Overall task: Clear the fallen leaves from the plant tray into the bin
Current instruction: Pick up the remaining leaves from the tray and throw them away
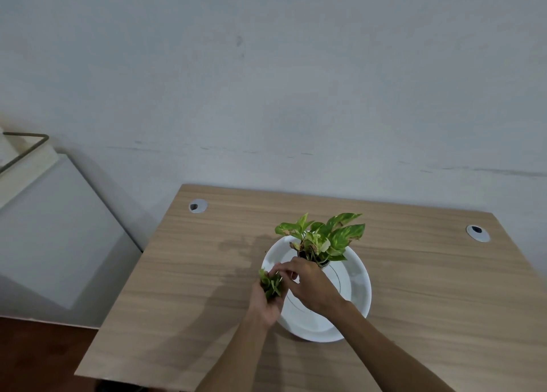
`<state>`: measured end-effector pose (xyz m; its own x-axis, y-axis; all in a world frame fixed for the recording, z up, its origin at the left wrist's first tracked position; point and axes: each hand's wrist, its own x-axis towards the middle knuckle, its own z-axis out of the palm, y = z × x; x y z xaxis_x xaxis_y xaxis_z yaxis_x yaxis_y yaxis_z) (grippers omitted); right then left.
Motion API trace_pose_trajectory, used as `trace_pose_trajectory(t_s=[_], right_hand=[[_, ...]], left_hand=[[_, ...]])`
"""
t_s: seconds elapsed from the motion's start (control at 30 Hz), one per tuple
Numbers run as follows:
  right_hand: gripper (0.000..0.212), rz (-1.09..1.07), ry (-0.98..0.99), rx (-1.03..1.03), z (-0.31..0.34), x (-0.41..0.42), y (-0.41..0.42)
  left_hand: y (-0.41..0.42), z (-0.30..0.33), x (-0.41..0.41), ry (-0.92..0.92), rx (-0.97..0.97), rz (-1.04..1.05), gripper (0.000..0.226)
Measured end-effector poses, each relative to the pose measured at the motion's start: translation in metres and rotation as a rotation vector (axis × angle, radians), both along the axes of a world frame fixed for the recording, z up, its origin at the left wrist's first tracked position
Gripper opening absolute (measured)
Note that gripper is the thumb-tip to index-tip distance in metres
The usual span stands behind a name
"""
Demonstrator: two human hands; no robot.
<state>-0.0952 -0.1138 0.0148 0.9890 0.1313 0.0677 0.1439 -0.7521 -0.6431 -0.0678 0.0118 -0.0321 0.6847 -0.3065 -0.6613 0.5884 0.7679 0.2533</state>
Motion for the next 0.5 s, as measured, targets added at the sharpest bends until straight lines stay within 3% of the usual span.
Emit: trace_pose_trajectory(t_s=[0.23, 0.5], right_hand=[[0.025, -0.058, -0.021, 0.059, -0.003, -0.004, 0.003], [0.033, 0.016, 0.054, -0.078, -0.025, 0.015, 0.038]], left_hand=[[0.016, -0.001, -0.001, 0.021, -0.035, 0.045, 0.043], [0.085, 0.001, 0.005, 0.048, -0.037, 0.2, 0.042]])
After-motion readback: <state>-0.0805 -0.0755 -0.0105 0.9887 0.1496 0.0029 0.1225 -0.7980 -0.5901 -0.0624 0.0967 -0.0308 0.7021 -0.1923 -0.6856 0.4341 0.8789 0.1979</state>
